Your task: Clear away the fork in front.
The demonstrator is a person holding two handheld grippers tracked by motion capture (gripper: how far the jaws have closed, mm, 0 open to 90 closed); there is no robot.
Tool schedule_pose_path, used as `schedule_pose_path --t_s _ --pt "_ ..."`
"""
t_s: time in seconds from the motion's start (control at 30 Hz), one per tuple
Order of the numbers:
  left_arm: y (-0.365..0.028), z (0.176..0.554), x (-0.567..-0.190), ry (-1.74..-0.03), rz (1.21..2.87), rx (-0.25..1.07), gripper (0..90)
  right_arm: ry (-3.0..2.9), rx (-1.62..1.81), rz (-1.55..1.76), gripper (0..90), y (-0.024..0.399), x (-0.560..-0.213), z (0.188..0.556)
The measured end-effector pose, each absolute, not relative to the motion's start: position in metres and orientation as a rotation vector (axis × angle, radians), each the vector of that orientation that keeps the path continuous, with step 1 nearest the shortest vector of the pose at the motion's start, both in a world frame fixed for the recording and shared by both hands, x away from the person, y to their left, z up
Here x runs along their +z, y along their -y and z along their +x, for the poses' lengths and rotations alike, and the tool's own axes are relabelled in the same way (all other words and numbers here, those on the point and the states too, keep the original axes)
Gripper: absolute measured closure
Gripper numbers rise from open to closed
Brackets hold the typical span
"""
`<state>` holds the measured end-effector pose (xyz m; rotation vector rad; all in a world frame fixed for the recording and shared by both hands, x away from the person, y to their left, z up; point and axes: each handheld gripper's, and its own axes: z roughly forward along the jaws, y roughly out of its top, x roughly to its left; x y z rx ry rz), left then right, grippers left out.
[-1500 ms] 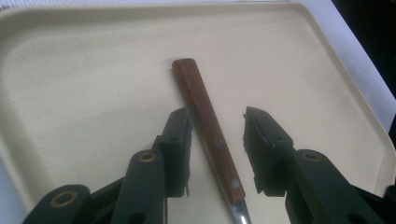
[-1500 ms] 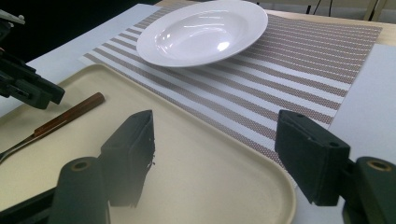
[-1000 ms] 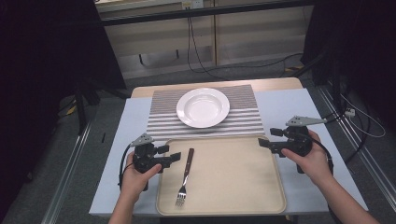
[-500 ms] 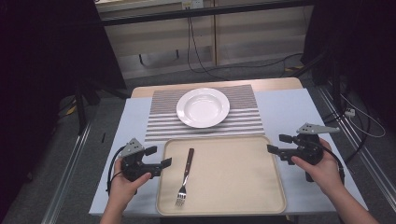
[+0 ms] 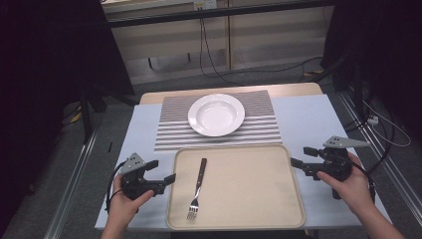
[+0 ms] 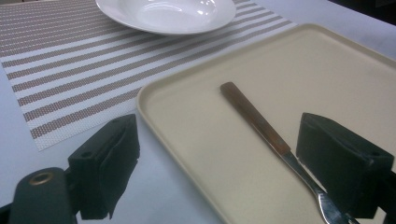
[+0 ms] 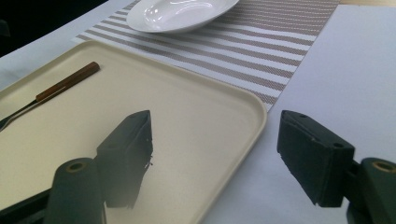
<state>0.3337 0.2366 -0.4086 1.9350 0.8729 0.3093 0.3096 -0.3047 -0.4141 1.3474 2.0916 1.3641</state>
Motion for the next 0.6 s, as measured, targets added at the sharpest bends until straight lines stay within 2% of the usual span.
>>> schedule_pose_path --t_s 0.6 --pt "-0.246 0.3255 -0.412 -0.866 1.901 0.359 10.0 -2.066 1.37 1.322 26.2 0.3106 -0.4198 0.2994"
